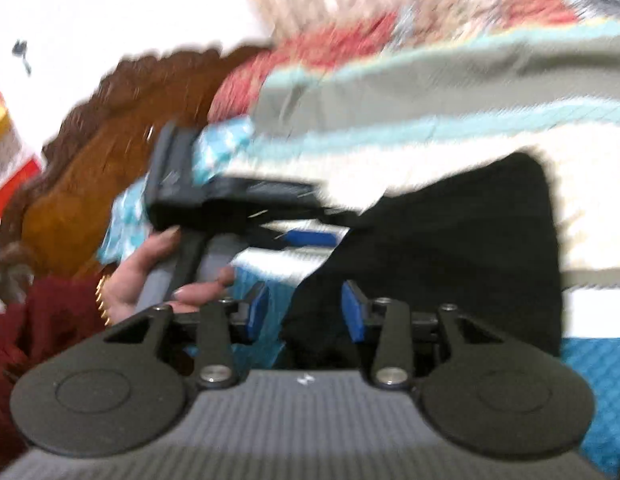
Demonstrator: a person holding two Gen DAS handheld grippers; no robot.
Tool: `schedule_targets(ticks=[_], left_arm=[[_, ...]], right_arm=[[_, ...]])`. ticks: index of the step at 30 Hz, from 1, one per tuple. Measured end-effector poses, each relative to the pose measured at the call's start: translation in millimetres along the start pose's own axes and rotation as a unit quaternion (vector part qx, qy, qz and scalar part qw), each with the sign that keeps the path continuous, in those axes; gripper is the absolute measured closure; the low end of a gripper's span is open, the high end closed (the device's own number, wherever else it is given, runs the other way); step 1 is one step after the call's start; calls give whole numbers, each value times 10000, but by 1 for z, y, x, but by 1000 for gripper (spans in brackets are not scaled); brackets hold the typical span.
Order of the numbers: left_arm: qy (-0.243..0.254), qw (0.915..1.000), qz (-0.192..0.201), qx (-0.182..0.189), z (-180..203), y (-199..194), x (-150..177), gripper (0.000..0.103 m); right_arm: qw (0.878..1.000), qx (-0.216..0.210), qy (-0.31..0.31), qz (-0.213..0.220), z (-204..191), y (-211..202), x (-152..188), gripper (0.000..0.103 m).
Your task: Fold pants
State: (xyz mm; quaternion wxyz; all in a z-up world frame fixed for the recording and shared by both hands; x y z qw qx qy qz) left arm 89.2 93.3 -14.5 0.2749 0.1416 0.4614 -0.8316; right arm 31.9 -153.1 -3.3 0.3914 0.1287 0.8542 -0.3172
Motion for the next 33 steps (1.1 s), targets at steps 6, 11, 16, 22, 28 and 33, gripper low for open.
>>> schedule_targets(ticks=[6, 11, 16, 22, 28, 33], left_arm=[[118, 9939, 129, 1084, 41, -32, 10, 56], [747, 9945, -665, 300, 36, 21, 70, 67], [696, 9956, -535, 316, 34, 16, 66, 67], [303, 9978, -290, 521, 19, -23, 56, 41], [165, 9988, -308, 356, 10, -25, 66, 27], [700, 9929, -778, -570, 2, 10, 95, 20]], right_arm=[[9927, 611, 884, 549, 57, -29, -4, 59], [9809, 1138, 1564, 182, 92, -1, 49, 67], [9878, 1051, 1141, 105, 76, -9, 39, 66], [9835, 1113, 1251, 686, 77, -33, 29, 61], [9685, 1401, 1799, 1000, 112, -55, 37, 55], [9615, 1736, 2120, 230, 126, -29, 71, 56]])
Point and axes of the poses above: each gripper's, at about its wrist camera, not at the fingertips, and y roughly the way its jaws point, z to its right, x to its underside, the point moved 8 cm from there along y, roughly the way its jaws point, and after that the axes turned 5 degrees about -x, right-handed, at the moved point
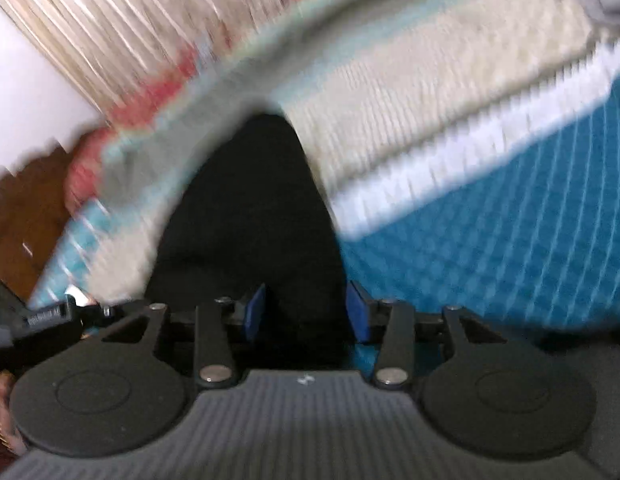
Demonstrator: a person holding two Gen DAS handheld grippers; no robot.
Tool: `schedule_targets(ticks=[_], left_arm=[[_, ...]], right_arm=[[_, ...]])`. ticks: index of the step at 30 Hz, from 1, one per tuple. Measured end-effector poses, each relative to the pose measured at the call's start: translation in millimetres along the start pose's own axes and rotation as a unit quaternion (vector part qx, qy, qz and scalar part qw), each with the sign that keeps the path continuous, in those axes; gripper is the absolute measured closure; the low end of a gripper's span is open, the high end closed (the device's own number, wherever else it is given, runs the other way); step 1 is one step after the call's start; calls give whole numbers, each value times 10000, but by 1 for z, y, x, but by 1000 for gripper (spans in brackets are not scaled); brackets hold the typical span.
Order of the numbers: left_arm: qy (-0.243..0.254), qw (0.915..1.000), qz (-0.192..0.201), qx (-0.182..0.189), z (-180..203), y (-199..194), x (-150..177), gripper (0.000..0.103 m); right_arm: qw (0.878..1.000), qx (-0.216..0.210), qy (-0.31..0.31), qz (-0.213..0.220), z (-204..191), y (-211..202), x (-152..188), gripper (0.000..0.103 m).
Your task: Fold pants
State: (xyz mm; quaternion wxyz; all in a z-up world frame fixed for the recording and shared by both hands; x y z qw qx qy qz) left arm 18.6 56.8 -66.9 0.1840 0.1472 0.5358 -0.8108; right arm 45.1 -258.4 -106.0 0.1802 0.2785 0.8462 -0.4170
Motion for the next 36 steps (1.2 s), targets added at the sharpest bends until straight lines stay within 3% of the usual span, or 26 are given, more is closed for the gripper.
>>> schedule_targets(ticks=[1, 5, 9, 12, 15, 17, 19, 20, 21, 24, 26, 30, 36], left_arm=[[-69, 10000, 23, 37, -2, 6, 3, 16], [-147, 9998, 94, 74, -4, 3, 3, 15], [-336, 9991, 180, 187, -7, -7, 8, 16], [-428, 9986, 209, 248, -9, -17, 15, 15], [-480, 9983, 246, 240, -8, -29, 21, 15], [-483, 9982, 285, 192, -9, -37, 24, 15], [-456, 9983, 339, 111, -10, -47, 29, 14], [-433, 9983, 379, 70, -10, -52, 31, 14], [-404, 9983, 418, 31, -9, -57, 33, 14], [-329, 9982, 506, -26, -6, -67, 37, 14], [-288, 9980, 554, -61, -4, -68, 36, 14], [-171, 9982, 564, -79, 0, -66, 37, 12], [-254, 9967, 723, 260, -5, -65, 16, 0]], right_arm=[[10000, 32, 10, 42, 1, 4, 5, 56], [9999, -26, -4, 165, 1, 1, 5, 56], [9967, -397, 620, 336, 14, -7, 8, 55], [9872, -896, 1222, 493, 30, -15, 11, 54], [9557, -1721, 2303, 633, 59, -20, 16, 55], [9098, -2302, 3397, 624, 79, -18, 22, 55], [8773, -2557, 4009, 642, 91, -19, 26, 55], [8772, -2534, 4023, 659, 89, -22, 27, 55], [8858, -2437, 3894, 662, 83, -25, 26, 51], [9292, -2050, 3017, 600, 55, -40, 23, 33], [9526, -1784, 2396, 582, 38, -49, 23, 31], [9718, -1506, 1706, 615, 18, -58, 28, 31], [9796, -1454, 1188, 715, -5, -59, 19, 30]])
Point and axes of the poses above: each gripper's, at about its wrist camera, not at the fingertips, and y roughly the way its jaws point, z to its right, x to its underside, the point moved 8 cm from there along y, roughly the way its jaws point, and after that the axes turned 5 degrees about -x, right-handed, at the moved point
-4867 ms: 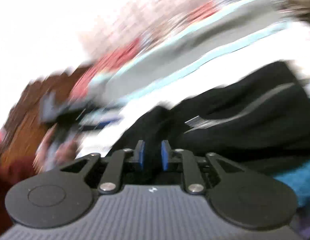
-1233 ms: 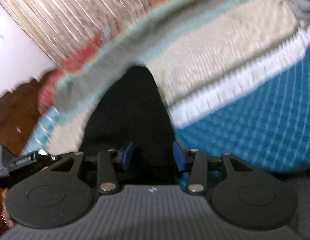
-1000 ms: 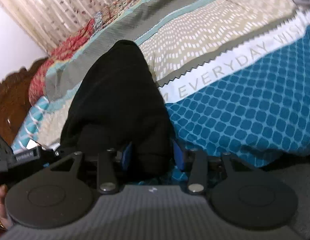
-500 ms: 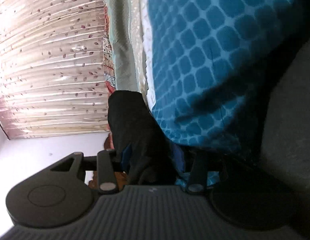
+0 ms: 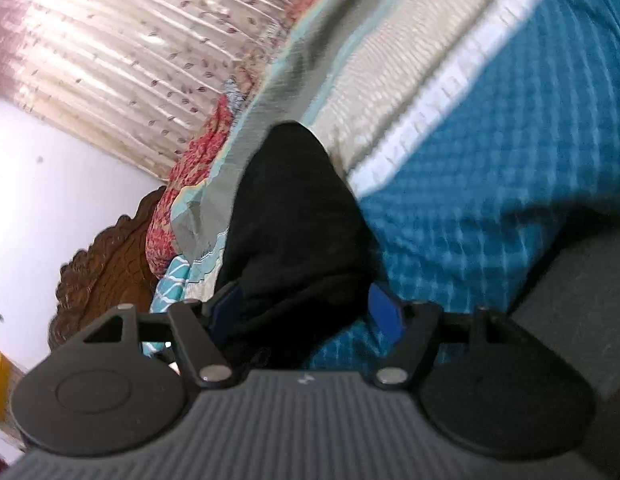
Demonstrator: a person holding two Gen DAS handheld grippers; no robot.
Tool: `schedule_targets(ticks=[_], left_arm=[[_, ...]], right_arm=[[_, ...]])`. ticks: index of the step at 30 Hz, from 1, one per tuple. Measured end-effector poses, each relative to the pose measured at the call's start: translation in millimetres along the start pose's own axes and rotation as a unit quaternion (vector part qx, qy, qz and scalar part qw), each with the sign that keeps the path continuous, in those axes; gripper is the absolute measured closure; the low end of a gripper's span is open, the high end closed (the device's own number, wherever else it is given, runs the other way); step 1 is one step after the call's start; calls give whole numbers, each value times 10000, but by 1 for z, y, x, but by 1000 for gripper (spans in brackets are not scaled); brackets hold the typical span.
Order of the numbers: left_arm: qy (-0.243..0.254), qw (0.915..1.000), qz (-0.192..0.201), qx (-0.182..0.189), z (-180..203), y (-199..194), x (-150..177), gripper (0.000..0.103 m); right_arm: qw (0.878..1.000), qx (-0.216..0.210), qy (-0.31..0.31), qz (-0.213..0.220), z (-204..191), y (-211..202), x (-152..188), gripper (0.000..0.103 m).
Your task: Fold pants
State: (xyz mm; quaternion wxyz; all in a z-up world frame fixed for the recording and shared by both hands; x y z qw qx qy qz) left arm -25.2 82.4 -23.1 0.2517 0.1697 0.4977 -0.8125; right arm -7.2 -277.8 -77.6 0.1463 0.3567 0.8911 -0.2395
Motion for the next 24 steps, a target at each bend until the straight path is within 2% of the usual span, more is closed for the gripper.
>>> schedule_targets(ticks=[4, 6, 9, 12, 15, 16, 17, 18, 19, 20, 22, 23, 24], left_arm=[[40, 9997, -32, 230, 1, 19, -26, 0], [50, 9994, -94, 325, 2, 33, -36, 0], [-176, 9977, -336, 555, 1, 62, -42, 0], [-628, 9892, -921, 955, -2, 98, -29, 0], [-451, 9922, -640, 974, 3, 103, -23, 1], [-356, 9932, -622, 919, 6, 101, -21, 10], [-372, 9928, -658, 925, 9, 98, -20, 30], [-500, 9916, -732, 946, 11, 93, -20, 37], [-572, 9902, -727, 1047, 13, 85, -21, 45], [-515, 9904, -662, 1103, 15, 78, -21, 47], [-383, 9921, -618, 1024, 14, 76, -19, 45], [-408, 9926, -669, 929, 9, 82, -16, 28], [-542, 9923, -771, 805, 3, 91, -14, 19]], right_arm=[[9988, 4, -377, 305, -2, 7, -32, 23], [9988, 65, -411, 272, 5, 20, -42, 23], [9995, 11, -295, 55, 20, 45, -51, 23], [9990, -282, 10, -344, 33, 74, -49, 23], [9960, -117, -548, -697, 22, 89, -38, 22], [9941, -25, -734, -796, 17, 91, -34, 25], [9915, 7, -946, -893, 10, 90, -29, 27], [9890, -46, -1104, -986, 4, 90, -24, 34], [9868, -137, -1238, -1038, -4, 88, -18, 34], [9855, -176, -1325, -1046, -8, 87, -14, 35], [9834, -75, -1475, -1057, -5, 88, -12, 33], [9854, 7, -1334, -1062, 2, 91, -13, 31], [9882, 42, -1102, -1063, 13, 92, -16, 28]])
Point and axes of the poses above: each gripper's, at about its wrist camera, not at the fingertips, and y roughly the way its jaws point, z to its right, x to its underside, the point moved 8 cm from there along y, roughly the way its jaws point, and after that the axes turned 5 degrees about -x, right-handed, at the moved point
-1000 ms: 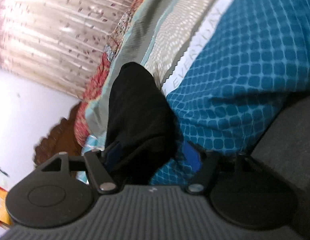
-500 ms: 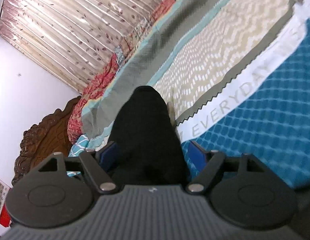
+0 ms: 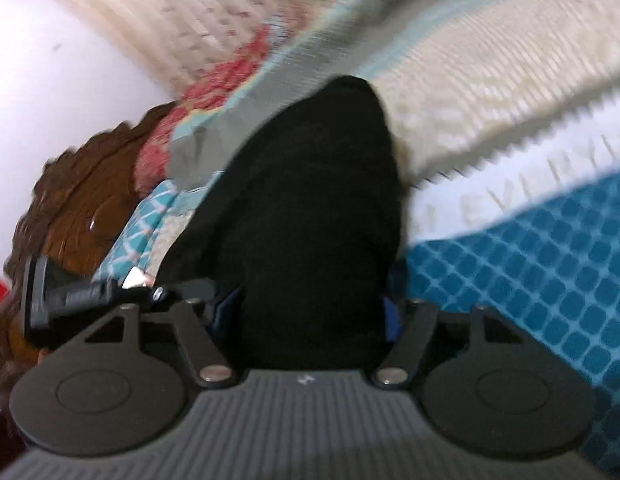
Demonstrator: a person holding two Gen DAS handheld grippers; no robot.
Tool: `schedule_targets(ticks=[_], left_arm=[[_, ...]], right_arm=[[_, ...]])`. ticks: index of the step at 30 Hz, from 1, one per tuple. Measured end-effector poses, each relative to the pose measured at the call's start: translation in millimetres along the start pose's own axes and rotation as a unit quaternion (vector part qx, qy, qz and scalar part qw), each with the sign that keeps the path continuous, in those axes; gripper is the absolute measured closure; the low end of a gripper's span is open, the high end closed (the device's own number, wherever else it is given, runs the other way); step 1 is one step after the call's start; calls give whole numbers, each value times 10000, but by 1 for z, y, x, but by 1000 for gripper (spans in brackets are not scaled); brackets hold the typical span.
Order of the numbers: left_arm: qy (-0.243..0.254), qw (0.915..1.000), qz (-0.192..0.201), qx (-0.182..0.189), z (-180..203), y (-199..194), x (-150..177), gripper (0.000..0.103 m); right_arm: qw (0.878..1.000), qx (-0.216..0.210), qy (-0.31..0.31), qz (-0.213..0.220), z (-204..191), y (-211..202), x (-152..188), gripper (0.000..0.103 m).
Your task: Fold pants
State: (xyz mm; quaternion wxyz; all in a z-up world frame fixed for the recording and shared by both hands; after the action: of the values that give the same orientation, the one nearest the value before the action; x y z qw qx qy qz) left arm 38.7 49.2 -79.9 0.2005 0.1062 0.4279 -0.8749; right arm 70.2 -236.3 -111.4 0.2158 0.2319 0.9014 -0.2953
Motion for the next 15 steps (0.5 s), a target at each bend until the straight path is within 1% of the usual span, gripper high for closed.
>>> schedule_targets(ticks=[1, 2, 3, 4, 5, 6, 7, 8, 9, 11, 13, 15], left_arm=[[-267, 9996, -29, 116, -7, 7, -2, 13], [-392, 9989, -10, 265, -7, 7, -4, 3], [-450, 9984, -26, 350, -4, 8, -7, 3], [-429, 9987, -24, 276, -2, 11, -7, 7], [-228, 9996, -8, 160, 2, 13, -7, 30], [-41, 9999, -16, 94, 7, 15, -6, 38], [-2, 10000, -45, 68, 12, 13, -7, 48], [-80, 9998, -89, 126, 16, 9, -9, 57], [-135, 9996, -87, 216, 21, 2, -14, 60], [-84, 9989, 130, 444, 40, -18, -33, 63], [209, 9971, 467, 569, 61, -35, -60, 64], [747, 9915, 939, 505, 86, -46, -95, 64]], right_arm=[[9999, -29, 134, 66, 4, 3, -2, 26], [9999, -22, 129, 90, 4, 5, -3, 24], [9999, 10, 58, 81, 0, 7, -3, 21], [9999, 79, -76, 72, -2, 9, -1, 20], [9997, 156, -171, 70, -4, 9, 1, 20], [9995, 240, -188, 67, -9, 15, 1, 30], [9993, 348, -163, 27, -10, 16, -1, 42], [9992, 368, -149, 8, -14, 14, -3, 47], [9991, 365, -196, 76, -27, 17, -6, 51], [9979, 251, -549, 250, -53, 12, -21, 54], [9950, -38, -891, 448, -79, 11, -48, 55], [9899, -154, -1253, 642, -96, 19, -80, 55]])
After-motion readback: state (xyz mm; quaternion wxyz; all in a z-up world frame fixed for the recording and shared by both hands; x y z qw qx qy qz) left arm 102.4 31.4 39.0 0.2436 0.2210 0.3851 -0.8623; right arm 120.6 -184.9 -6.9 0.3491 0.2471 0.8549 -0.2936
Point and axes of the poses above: each gripper's, at about its wrist camera, not at the fingertips, and y roughly the way its jaws point, z to its right, x to its underside, the point moved 8 cm from there along y, roughly the way its jaws point, and after that the axes turned 5 degrees about -x, right-handed, at the moved point
